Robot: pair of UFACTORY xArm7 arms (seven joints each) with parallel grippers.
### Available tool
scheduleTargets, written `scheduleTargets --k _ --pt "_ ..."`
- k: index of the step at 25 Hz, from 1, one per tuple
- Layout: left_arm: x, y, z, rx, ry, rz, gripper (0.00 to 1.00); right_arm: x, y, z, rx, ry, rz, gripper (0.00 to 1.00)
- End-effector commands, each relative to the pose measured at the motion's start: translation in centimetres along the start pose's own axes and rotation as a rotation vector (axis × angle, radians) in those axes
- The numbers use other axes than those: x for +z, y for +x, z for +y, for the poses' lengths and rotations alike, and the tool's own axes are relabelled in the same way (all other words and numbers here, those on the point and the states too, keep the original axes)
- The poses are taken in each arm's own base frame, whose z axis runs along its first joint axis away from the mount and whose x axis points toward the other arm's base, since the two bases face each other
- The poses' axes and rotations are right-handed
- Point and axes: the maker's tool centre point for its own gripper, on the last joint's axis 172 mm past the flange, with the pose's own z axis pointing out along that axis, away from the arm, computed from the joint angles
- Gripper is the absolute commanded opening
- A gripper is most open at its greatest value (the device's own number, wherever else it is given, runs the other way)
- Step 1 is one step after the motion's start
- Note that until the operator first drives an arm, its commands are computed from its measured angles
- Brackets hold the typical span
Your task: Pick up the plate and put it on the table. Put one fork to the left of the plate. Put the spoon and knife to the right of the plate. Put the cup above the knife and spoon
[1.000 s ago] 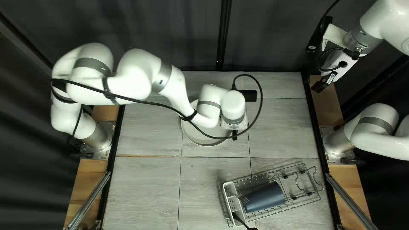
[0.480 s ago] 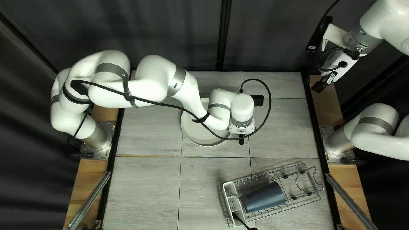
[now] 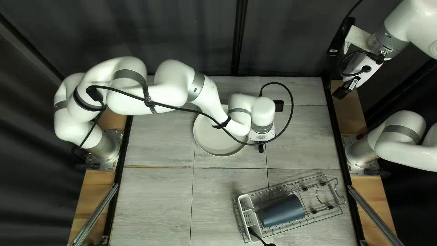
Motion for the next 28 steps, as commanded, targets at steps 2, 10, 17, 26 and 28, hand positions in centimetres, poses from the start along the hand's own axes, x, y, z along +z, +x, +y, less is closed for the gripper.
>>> scheduleTargets --k 2,10,17,26,28 --pt "0.5 0.5 -0.3 -0.003 0.003 -0.014 0.35 0.0 0.0 0.0 0.0 0.0 0.0 1.0" --pt "-2.5 0.6 -0.2 0.024 -0.003 -0.001 1.0 0.0 0.0 0.0 0.0 0.0 0.0 1.0" --pt "-11.0 -0.2 -4.2 0.093 -0.01 0.075 1.0 0.0 0.0 0.0 0.0 0.0 0.0 1.0" --pt "-12.2 -0.7 -4.9 0.109 -0.004 0.092 1.0 0.0 0.0 0.0 0.0 0.0 0.0 1.0" --pt "-12.7 -1.6 -6.4 0.093 0.0 0.09 1.0 0.0 0.0 0.0 0.0 0.0 0.0 1.0"
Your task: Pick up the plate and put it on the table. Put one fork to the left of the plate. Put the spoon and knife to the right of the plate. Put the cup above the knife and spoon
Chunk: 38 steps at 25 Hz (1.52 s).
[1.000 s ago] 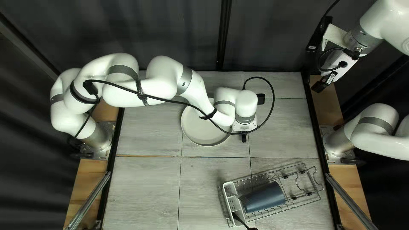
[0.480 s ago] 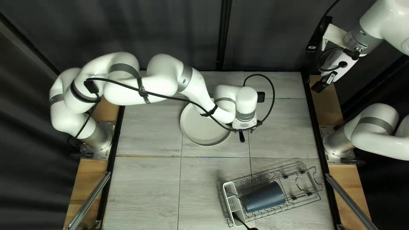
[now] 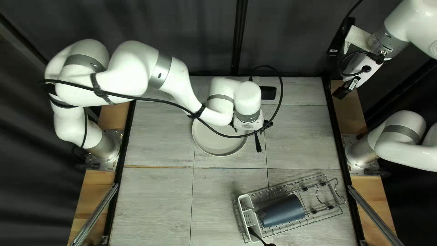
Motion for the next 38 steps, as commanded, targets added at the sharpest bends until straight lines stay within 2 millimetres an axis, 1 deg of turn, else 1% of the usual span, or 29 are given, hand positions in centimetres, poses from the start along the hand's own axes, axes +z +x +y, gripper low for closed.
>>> scheduleTargets --k 1,2,3,5,6,7,8,9,16,17,18,19,20,21,22,23,24,26,27,29,38 --pt "-1.6 -1.4 -2.5 -0.005 0.009 -0.004 1.0 0.0 0.0 0.0 0.0 0.0 0.0 1.0" --pt "-2.6 -1.6 -4.0 0.02 0.009 -0.002 1.0 0.0 0.0 0.0 0.0 0.0 0.0 1.0" --pt "-3.2 -1.5 -5.0 0.046 0.007 0.002 1.0 0.0 0.0 0.0 0.0 0.0 0.0 1.0" --pt "-6.1 -2.3 -8.5 0.173 -0.002 0.005 1.0 0.0 0.0 0.0 0.0 0.0 0.0 1.0" --pt "-6.7 -2.5 -9.2 0.215 -0.005 0.005 1.0 0.0 0.0 0.0 0.0 0.0 0.0 1.0" --pt "-8.4 -3.6 -11.6 0.344 -0.008 0.008 1.0 0.0 0.0 0.0 0.0 0.0 0.0 1.0" --pt "-9.1 -4.5 -13.0 0.418 -0.009 0.007 1.0 0.0 0.0 0.0 0.0 0.0 0.0 1.0" --pt "-10.2 -5.9 -14.5 0.529 -0.018 0.008 1.0 0.0 0.0 0.0 0.0 0.0 0.0 1.0" --pt "-10.2 -5.9 -14.5 0.529 -0.018 0.008 1.0 0.0 0.0 0.0 0.0 0.0 0.0 1.0" --pt "-10.1 -5.8 -15.1 0.518 -0.016 -0.004 1.0 0.0 0.0 0.0 0.0 0.0 0.0 1.0" --pt "-10.5 -5.9 -15.9 0.521 -0.009 -0.008 1.0 0.0 0.0 0.0 0.0 0.0 0.0 1.0" --pt "-12.0 -6.2 -17.8 0.542 -0.008 -0.01 1.0 0.0 0.0 0.0 0.0 0.0 0.0 1.0" --pt "-13.3 -6.4 -19.4 0.566 -0.017 -0.008 1.0 0.0 0.0 0.0 0.0 0.0 0.0 1.0" --pt "-14.1 -6.6 -20.4 0.582 -0.021 -0.006 1.0 0.0 0.0 0.0 0.0 0.0 0.0 1.0" --pt "-15.7 -6.9 -22.3 0.62 -0.025 0.0 1.0 0.0 0.0 0.0 0.0 0.0 0.0 1.0" --pt "-16.6 -7.2 -23.3 0.646 -0.029 0.003 1.0 0.0 0.0 0.0 0.0 0.0 0.0 1.0" --pt "-17.8 -7.6 -24.9 0.696 -0.037 0.002 1.0 0.0 0.0 0.0 0.0 0.0 0.0 1.0" --pt "-18.7 -8.4 -26.7 0.77 -0.046 -0.009 1.0 0.0 0.0 0.0 0.0 0.0 0.0 1.0" --pt "-19.0 -9.2 -27.9 0.839 -0.057 -0.024 1.0 0.0 0.0 0.0 0.0 0.0 0.0 1.0" --pt "-19.0 -9.9 -28.7 0.909 -0.07 -0.037 1.0 0.0 0.0 0.0 0.0 0.0 0.0 1.0" --pt "-19.0 -9.9 -28.7 0.909 -0.07 -0.037 1.0 0.0 0.0 0.0 0.0 0.0 0.0 1.0"
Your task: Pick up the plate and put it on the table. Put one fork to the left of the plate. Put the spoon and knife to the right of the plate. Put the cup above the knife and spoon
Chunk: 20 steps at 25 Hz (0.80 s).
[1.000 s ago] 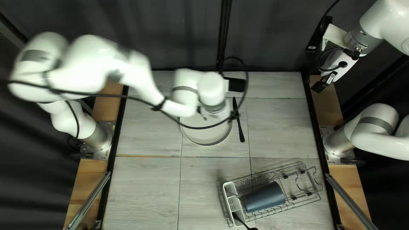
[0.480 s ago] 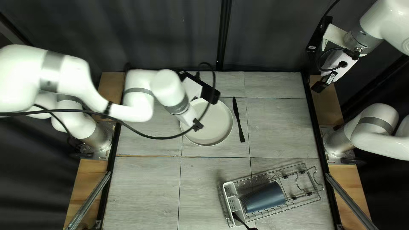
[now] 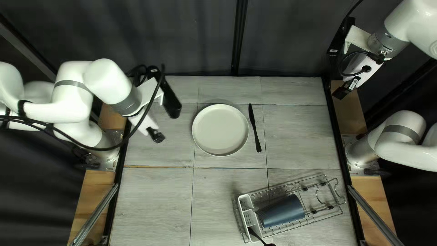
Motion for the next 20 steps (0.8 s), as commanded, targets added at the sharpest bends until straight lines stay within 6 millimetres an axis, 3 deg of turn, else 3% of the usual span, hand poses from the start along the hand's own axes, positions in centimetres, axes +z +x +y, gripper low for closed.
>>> scheduleTargets --k 1,9,10,11,13,14,15,20 --pt "0.0 0.0 0.0 0.0 0.0 0.0 1.0 0.0 0.0 0.0 0.0 0.0 0.0 1.0" --pt "0.0 0.0 0.0 0.0 0.0 0.0 1.0 0.1 -0.1 0.2 -0.021 -0.019 -0.001 1.0" --pt "0.0 0.0 0.0 0.0 0.0 0.0 1.0 0.3 0.2 -1.4 -0.026 -0.017 -0.002 1.0" --pt "0.0 0.0 0.0 0.0 0.0 0.0 1.0 0.8 0.7 -4.4 -0.024 -0.013 -0.004 1.0" --pt "0.0 0.0 0.0 0.0 0.0 0.0 1.0 1.7 0.7 -6.9 -0.006 -0.024 -0.012 1.0" --pt "0.0 0.0 0.0 0.0 0.0 0.0 1.0 2.2 0.5 -9.3 0.01 -0.037 -0.012 1.0" --pt "0.0 0.0 0.0 0.0 0.0 0.0 1.0 2.5 0.4 -10.1 0.013 -0.041 -0.012 1.0" --pt "0.0 0.0 0.0 0.0 0.0 0.0 1.0 5.6 -0.3 -18.3 -0.035 -0.06 0.008 1.0"
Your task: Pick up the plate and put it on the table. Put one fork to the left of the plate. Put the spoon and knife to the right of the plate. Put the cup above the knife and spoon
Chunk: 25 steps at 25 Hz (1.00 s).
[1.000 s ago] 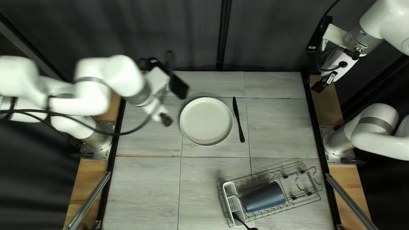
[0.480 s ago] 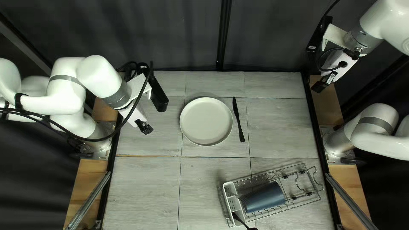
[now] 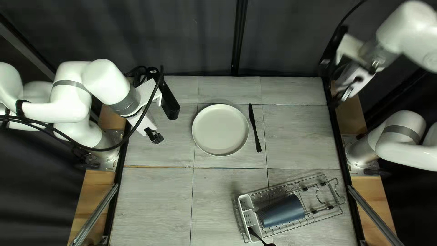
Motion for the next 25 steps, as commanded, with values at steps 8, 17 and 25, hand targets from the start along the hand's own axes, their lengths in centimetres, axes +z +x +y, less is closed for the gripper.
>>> scheduleTargets --k 8,17,25 --pt "0.0 0.0 0.0 0.0 0.0 0.0 1.0 5.0 -0.5 -11.8 -0.157 -0.035 0.017 1.0" --pt "0.0 0.0 0.0 0.0 0.0 0.0 1.0 7.6 -0.7 -16.1 -0.367 -0.114 0.048 1.0" --pt "0.0 0.0 0.0 0.0 0.0 0.0 1.0 10.9 -0.8 -20.9 -0.651 -0.177 0.14 1.0"
